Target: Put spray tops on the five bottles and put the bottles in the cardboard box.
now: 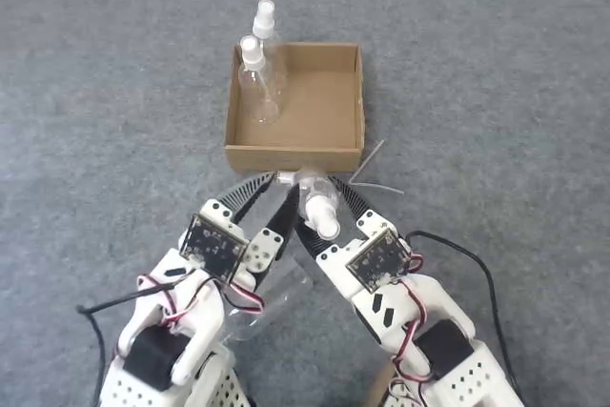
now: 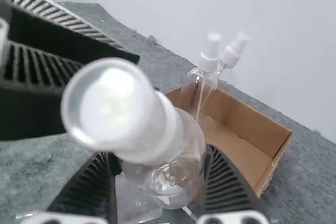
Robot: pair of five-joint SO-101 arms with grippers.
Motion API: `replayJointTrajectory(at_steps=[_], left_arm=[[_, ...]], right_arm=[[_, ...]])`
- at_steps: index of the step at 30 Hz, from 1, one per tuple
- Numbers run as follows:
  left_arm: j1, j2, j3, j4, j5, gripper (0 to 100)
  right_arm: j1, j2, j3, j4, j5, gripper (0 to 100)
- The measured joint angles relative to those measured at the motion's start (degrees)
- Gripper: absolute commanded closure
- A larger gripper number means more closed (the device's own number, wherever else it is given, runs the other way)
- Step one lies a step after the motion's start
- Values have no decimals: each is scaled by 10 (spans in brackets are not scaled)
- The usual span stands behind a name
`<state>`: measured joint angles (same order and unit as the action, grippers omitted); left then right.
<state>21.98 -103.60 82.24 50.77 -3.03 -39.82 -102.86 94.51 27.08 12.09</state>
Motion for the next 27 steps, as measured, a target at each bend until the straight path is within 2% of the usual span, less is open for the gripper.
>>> replayJointTrajectory(at_steps=[8,23,27], left_arm=[[-55,1,-40,18,0,914],[-273,1,-69,148,-1,917],[-324,1,-52,153,-1,917]], right_arm=[[-2,0,0,14,0,992],[-2,0,0,16,0,992],[4,0,0,16,0,992]])
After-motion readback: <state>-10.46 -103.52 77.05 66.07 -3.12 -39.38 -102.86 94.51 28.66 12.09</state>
